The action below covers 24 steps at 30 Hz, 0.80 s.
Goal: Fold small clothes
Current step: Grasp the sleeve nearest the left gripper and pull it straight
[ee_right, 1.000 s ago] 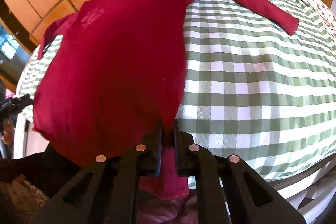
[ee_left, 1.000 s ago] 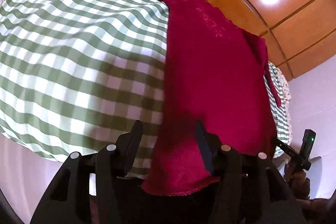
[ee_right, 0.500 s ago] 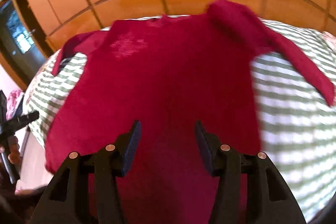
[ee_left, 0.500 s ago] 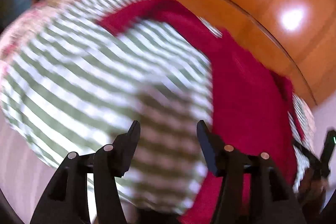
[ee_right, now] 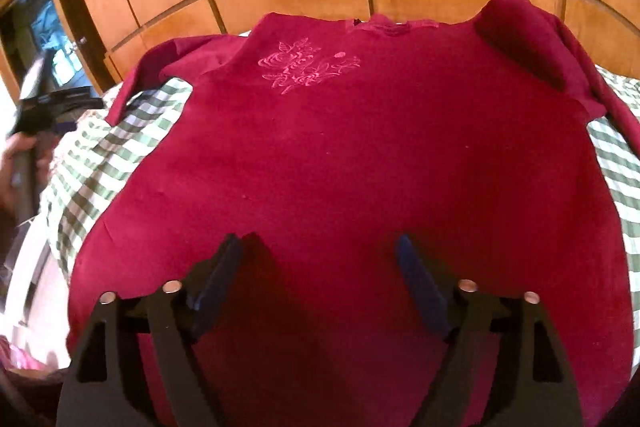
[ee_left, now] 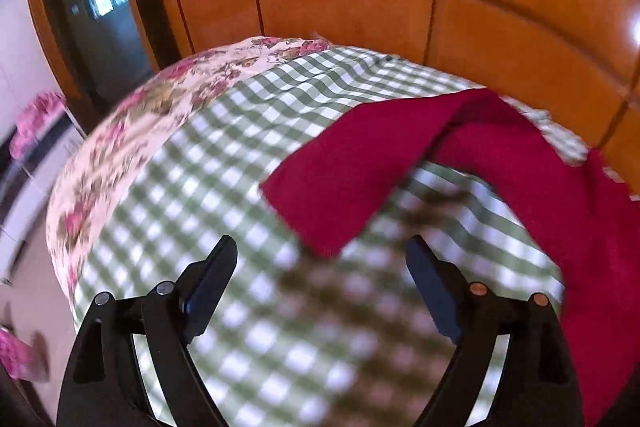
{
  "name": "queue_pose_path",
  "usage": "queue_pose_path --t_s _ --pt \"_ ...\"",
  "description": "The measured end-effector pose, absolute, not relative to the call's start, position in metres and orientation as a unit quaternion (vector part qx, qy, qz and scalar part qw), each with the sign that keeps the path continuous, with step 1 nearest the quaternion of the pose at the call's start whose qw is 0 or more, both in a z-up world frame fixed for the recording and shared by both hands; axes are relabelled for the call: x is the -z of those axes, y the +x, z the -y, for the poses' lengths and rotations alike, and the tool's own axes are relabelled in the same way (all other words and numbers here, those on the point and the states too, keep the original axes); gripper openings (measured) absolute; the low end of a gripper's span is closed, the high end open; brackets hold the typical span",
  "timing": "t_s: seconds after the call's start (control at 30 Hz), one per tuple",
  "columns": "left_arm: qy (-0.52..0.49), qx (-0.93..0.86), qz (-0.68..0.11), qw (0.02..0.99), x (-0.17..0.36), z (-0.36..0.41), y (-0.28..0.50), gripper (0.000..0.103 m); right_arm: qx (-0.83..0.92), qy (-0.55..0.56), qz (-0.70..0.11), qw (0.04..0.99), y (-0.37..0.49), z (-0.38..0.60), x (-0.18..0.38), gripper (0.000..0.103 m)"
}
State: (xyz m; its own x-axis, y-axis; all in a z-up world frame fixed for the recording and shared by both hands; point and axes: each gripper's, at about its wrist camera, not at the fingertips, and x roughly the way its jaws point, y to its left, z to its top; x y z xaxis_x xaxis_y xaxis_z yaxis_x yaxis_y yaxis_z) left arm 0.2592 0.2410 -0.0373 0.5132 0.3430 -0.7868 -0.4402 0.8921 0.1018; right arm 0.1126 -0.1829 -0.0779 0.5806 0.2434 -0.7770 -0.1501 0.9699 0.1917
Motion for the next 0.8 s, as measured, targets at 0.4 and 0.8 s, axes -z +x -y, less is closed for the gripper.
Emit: queue_pose_path --t_s 0.4,0.8 --pt "-0.056 -0.159 -0.493 0.853 0.007 -0.298 0.283 0.013 -0.116 0.040 -0.439 0.890 0.115 0.178 0.081 0.090" --pt "-0.222 -0.137 -0.561 0.785 -0.022 -0.406 0.279 0.039 -0.111 0.031 -0.437 0.892 0.114 0.176 0.081 0.092"
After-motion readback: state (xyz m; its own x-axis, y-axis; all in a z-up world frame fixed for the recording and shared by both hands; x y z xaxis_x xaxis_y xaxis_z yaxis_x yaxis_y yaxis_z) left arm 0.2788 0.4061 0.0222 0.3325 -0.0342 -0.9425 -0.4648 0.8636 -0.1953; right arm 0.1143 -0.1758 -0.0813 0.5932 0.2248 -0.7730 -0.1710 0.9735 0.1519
